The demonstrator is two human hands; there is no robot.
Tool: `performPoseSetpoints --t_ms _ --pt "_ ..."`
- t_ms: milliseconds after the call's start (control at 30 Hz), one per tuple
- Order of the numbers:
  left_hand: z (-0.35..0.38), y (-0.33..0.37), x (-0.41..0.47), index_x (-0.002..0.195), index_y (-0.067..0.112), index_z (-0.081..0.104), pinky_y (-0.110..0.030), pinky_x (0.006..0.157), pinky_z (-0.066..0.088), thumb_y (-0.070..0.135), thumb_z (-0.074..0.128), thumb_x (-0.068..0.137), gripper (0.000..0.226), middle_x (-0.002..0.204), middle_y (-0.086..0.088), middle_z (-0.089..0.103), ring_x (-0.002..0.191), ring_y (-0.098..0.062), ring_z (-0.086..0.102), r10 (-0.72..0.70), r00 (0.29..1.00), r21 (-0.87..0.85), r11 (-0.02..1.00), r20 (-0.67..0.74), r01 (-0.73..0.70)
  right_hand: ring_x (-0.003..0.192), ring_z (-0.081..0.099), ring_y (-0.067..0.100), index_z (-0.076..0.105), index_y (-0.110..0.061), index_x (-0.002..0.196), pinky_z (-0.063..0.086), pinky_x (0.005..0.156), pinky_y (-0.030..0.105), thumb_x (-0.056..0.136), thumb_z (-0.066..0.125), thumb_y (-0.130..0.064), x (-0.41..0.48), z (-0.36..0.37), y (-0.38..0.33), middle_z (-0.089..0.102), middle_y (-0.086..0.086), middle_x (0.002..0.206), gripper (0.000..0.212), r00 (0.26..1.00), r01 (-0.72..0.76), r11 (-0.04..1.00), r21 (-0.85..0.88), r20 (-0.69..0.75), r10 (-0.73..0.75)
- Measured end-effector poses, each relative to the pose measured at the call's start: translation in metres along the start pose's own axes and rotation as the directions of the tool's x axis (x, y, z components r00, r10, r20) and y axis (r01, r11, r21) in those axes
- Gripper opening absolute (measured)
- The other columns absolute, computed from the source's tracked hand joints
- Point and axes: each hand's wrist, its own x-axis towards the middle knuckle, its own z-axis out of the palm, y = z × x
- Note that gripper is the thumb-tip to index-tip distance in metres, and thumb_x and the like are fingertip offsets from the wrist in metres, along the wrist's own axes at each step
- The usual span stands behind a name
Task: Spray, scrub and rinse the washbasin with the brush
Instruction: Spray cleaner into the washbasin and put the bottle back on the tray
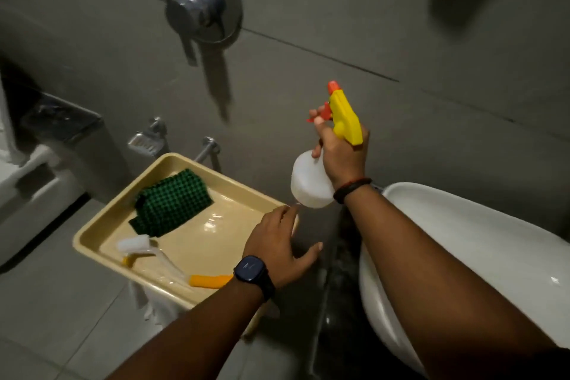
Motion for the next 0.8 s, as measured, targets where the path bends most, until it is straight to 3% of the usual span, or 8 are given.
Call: performPoseSetpoints --t_ms 100,167,267,367,533,600,700,800 --pt "0.023 0.062 -0.011 0.135 0.022 0.039 -0.037 0.099 0.043 0.07 0.051 0.075 0.078 0.133 -0.005 0.051 0.118 -0.024 0.048 0.168 0.985 -0.035 0.985 0.044 -0.166 0.083 0.068 0.031 0.058 -0.019 0.127 0.046 0.044 0.023 0.083 0.056 -0.001 -0.005 -0.074 -0.038 0.064 0.007 0.086 0.048 0.999 0.003 0.998 -0.061 -0.049 -0.006" --pt "0.041 0.101 -0.022 0.136 0.022 0.038 -0.043 0.101 0.041 0.072 0.05 0.074 0.081 0.135 -0.006 0.049 0.121 -0.026 0.046 0.245 0.966 -0.032 0.969 0.086 -0.243 0.082 0.067 0.029 0.058 -0.017 0.128 0.047 0.047 0.024 0.082 0.055 0.003 -0.02 -0.124 -0.057 0.062 0.002 0.082 0.051 1.0 -0.013 0.989 -0.145 -0.03 0.009" --pt "0.074 0.144 -0.04 0.145 0.02 0.025 -0.046 0.117 0.015 0.08 0.037 0.07 0.097 0.153 -0.01 0.029 0.141 -0.033 0.017 0.167 0.962 0.149 0.968 0.218 -0.202 0.072 0.064 0.035 0.058 -0.027 0.128 0.045 0.044 0.027 0.083 0.054 0.002 -0.053 -0.192 -0.07 0.059 -0.005 0.074 0.054 0.992 -0.124 0.957 -0.263 0.004 0.13" --pt "0.093 0.164 -0.049 0.148 0.017 0.018 -0.046 0.116 -0.002 0.081 0.03 0.069 0.102 0.159 -0.01 0.013 0.145 -0.032 -0.006 0.03 0.98 0.273 0.958 0.196 -0.084 0.068 0.064 0.042 0.063 -0.039 0.117 0.042 0.038 0.028 0.08 0.052 -0.004 -0.089 -0.257 -0.068 0.062 0.0 0.068 0.052 0.93 -0.345 0.863 -0.37 -0.013 0.366" --pt "0.096 0.172 -0.049 0.15 0.014 0.006 -0.043 0.117 -0.005 0.077 0.034 0.074 0.102 0.16 -0.014 0.001 0.146 -0.027 -0.003 -0.027 0.979 0.361 0.931 0.202 -0.049 0.051 0.059 0.034 0.069 -0.032 0.109 0.043 0.04 0.029 0.068 0.047 -0.002 -0.15 -0.326 -0.054 0.069 0.006 0.083 0.055 0.774 -0.55 0.663 -0.508 -0.013 0.633" --pt "0.097 0.174 -0.049 0.15 0.014 0.003 -0.042 0.117 -0.006 0.076 0.032 0.076 0.101 0.159 -0.014 -0.002 0.146 -0.028 -0.005 -0.049 0.977 0.382 0.923 0.207 -0.035 0.04 0.054 0.029 0.069 -0.034 0.106 0.043 0.038 0.028 0.07 0.045 -0.008 -0.167 -0.33 -0.049 0.068 0.015 0.073 0.051 0.713 -0.599 0.625 -0.501 0.02 0.701" --pt "0.098 0.173 -0.047 0.15 0.014 0.0 -0.042 0.116 -0.006 0.075 0.031 0.077 0.1 0.159 -0.014 -0.003 0.146 -0.028 -0.006 -0.06 0.976 0.419 0.907 0.208 -0.034 0.033 0.049 0.021 0.067 -0.037 0.109 0.041 0.035 0.023 0.064 0.045 -0.018 -0.177 -0.328 -0.037 0.065 0.013 0.062 0.053 0.686 -0.664 0.606 -0.438 -0.035 0.726" --pt "0.101 0.17 -0.047 0.15 0.014 0.0 -0.041 0.116 -0.006 0.074 0.028 0.076 0.099 0.16 -0.013 -0.002 0.146 -0.027 -0.006 -0.046 0.981 0.415 0.909 0.19 -0.038 0.035 0.048 0.024 0.07 -0.035 0.104 0.044 0.038 0.025 0.066 0.047 -0.019 -0.169 -0.329 -0.025 0.063 0.013 0.056 0.048 0.679 -0.698 0.588 -0.409 -0.116 0.725"
